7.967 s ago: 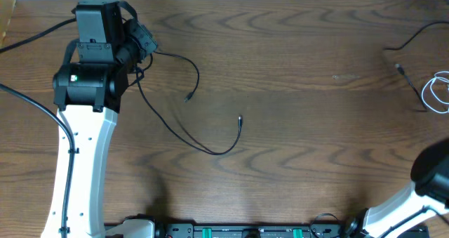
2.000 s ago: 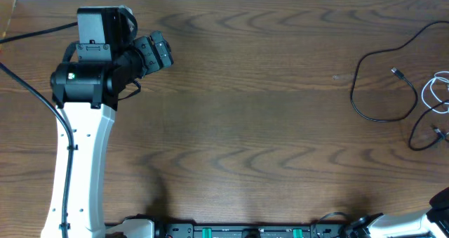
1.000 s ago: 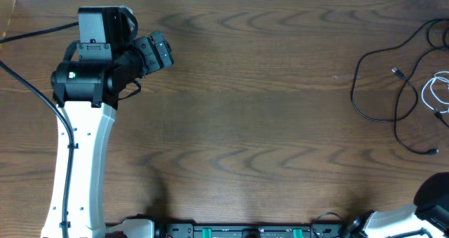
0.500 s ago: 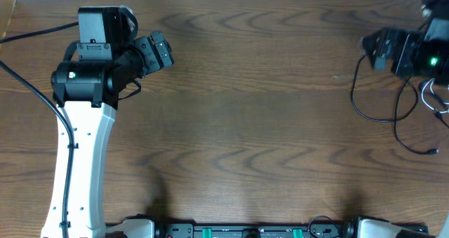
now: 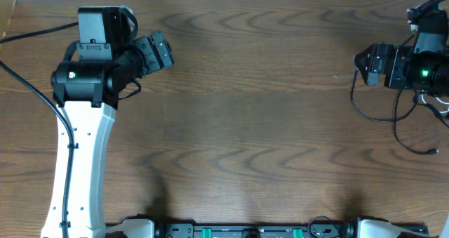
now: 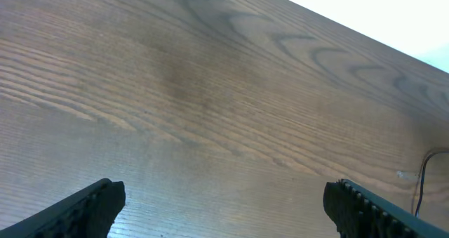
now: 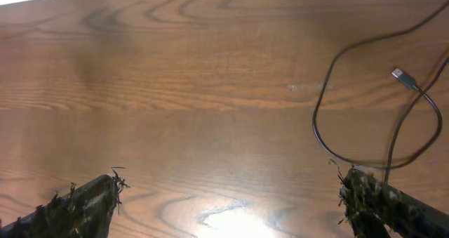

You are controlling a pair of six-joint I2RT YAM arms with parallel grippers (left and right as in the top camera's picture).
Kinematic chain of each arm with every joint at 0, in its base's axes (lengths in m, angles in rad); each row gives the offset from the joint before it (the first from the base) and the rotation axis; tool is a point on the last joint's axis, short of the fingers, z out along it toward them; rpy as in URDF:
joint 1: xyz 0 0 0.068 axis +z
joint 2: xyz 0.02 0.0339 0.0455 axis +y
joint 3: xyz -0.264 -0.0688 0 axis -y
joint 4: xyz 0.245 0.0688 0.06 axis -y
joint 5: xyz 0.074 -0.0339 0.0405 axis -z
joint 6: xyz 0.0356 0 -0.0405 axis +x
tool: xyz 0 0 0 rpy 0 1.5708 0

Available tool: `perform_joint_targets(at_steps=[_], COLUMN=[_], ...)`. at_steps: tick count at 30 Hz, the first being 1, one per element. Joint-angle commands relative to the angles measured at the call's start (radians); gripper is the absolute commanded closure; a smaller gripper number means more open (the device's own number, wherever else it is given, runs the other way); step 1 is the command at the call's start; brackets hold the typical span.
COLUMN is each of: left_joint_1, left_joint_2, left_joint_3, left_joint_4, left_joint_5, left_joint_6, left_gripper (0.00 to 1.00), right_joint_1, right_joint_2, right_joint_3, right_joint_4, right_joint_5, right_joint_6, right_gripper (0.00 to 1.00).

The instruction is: Untangle cables

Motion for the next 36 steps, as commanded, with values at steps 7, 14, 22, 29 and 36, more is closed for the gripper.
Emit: perform_joint_targets(at_steps=[7,14,22,29,36], left_joint_1=[0.004,0.004,0.004,0.004,0.004], left_joint_2=[0.007,0.007,0.007,0.007,0.007], left_joint_3=[0.006,0.006,0.006,0.006,0.006], left_joint_4=[-0.003,-0.003,-0.003,-0.003,-0.003], left_joint_5=[-0.01,-0.01,-0.01,-0.01,-0.01], left_joint_6=[-0.003,-0.003,-0.003,-0.003,-0.003], left_gripper=[0.04,0.04,0.04,0.04,0.04], right_joint_1=[0.027,0.034,0.037,0.037,0.039], right_joint_2=[-0.174,-0.516,-0.976,-1.204,-1.282], right_joint_3=[-0.187,-0.704,-1.246,-1.559,-1.774], right_joint_4=[0.192,0.562,0.929,1.175,1.43], right_joint_5=[0.063,0.078,0.073,0.073,0.066], right_joint_6=[-0.014,-0.014,-0.014,-0.013,-0.002], right_gripper=[0.01,0.01,0.01,0.01,0.01])
